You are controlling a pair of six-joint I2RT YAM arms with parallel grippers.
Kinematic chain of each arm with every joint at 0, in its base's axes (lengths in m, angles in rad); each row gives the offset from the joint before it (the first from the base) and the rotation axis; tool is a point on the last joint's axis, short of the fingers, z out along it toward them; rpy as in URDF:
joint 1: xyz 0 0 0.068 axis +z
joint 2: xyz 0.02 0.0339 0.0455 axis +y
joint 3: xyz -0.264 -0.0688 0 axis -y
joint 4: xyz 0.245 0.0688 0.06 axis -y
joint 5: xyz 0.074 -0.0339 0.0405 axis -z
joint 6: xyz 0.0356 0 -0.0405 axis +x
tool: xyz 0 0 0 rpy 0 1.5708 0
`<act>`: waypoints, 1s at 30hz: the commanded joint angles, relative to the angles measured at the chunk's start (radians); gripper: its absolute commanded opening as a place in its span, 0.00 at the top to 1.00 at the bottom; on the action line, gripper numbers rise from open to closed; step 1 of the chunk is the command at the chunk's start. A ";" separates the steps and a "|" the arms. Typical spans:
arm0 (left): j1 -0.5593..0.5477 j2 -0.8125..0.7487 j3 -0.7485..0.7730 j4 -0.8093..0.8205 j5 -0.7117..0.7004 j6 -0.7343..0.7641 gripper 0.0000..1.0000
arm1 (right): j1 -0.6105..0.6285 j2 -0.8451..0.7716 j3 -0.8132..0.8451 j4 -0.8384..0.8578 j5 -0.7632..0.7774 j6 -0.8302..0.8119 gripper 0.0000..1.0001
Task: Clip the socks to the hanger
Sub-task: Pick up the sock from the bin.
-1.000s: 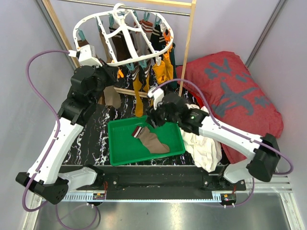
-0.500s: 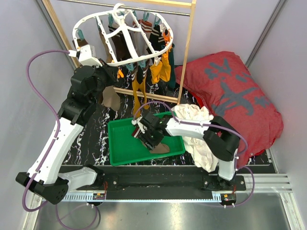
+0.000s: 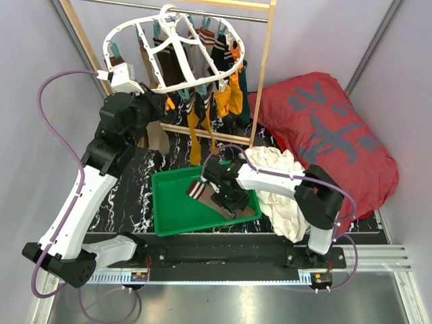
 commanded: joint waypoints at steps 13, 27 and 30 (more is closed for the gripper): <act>0.000 -0.007 0.014 0.078 0.039 -0.010 0.94 | 0.000 0.144 0.366 0.252 0.042 -0.129 0.57; 0.000 0.002 0.012 0.073 0.055 -0.013 0.94 | 0.011 0.387 0.499 0.309 0.054 -0.132 0.58; 0.000 0.002 0.020 0.066 0.052 -0.010 0.94 | 0.019 0.400 0.490 0.256 0.051 -0.132 0.58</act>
